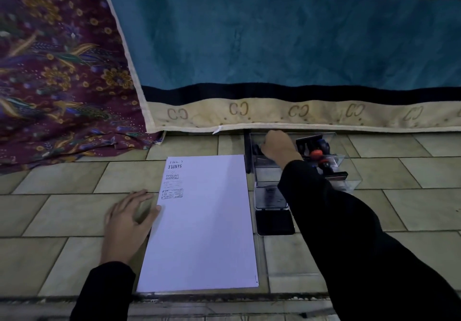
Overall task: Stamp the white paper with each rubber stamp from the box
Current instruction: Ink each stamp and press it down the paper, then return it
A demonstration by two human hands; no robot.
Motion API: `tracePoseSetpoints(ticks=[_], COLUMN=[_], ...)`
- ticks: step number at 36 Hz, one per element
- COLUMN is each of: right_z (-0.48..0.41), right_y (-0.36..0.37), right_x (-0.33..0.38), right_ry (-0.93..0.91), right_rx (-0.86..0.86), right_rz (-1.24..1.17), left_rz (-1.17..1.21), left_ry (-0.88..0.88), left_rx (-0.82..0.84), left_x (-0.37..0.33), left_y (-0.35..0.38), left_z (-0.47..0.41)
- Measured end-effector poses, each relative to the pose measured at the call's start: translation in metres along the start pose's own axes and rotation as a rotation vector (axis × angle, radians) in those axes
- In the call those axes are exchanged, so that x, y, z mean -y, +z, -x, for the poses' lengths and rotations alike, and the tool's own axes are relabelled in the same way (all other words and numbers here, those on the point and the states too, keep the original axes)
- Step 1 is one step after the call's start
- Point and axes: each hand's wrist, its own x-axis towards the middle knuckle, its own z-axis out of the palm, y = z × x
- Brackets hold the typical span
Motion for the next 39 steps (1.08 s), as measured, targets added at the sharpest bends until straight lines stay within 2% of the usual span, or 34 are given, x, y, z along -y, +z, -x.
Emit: tracePoseSetpoints(ticks=[6, 11, 16, 20, 22, 24, 27, 30, 34, 39], right_z=[-0.007, -0.002, 0.018, 0.052, 0.075, 0.098, 0.130, 0.155, 0.177, 0.188], right_y=[0.002, -0.005, -0.013, -0.025, -0.027, -0.025, -0.018, -0.007, 0.009, 0.017], right_x=[0.003, -0.002, -0.009, -0.013, -0.017, -0.024, -0.035, -0.045, -0.055, -0.057], right_ry=[-0.011, -0.029, -0.063, -0.145, -0.213, -0.258, -0.319, -0.379, -0.455, -0.473], right_rx=[-0.056, -0.127, -0.216, -0.336, -0.371, -0.323, -0.274, -0.277, -0.262, -0.241], right_rz=[0.041, -0.212, -0.543, -0.656, -0.619, -0.647, -0.658, -0.601, -0.565, -0.526], left_rz=[0.009, 0.134, 0.549, 0.602, 0.636, 0.627, 0.455, 0.284, 0.114, 0.066], left_ry=[-0.007, -0.052, -0.268, -0.276, -0.220, -0.080, 0.153, 0.308, 0.377, 0.354], left_rx=[0.004, 0.046, 0.210, 0.125, 0.047, 0.043, 0.107, 0.160, 0.281, 0.308], left_x=[-0.001, 0.000, 0.007, -0.009, -0.031, -0.056, -0.090, -0.118, -0.142, -0.150], left_y=[-0.001, -0.004, -0.014, -0.014, -0.009, 0.000, 0.017, 0.036, 0.060, 0.077], left_z=[0.000, -0.002, -0.006, -0.004, 0.002, 0.013, 0.028, 0.042, 0.054, 0.054])
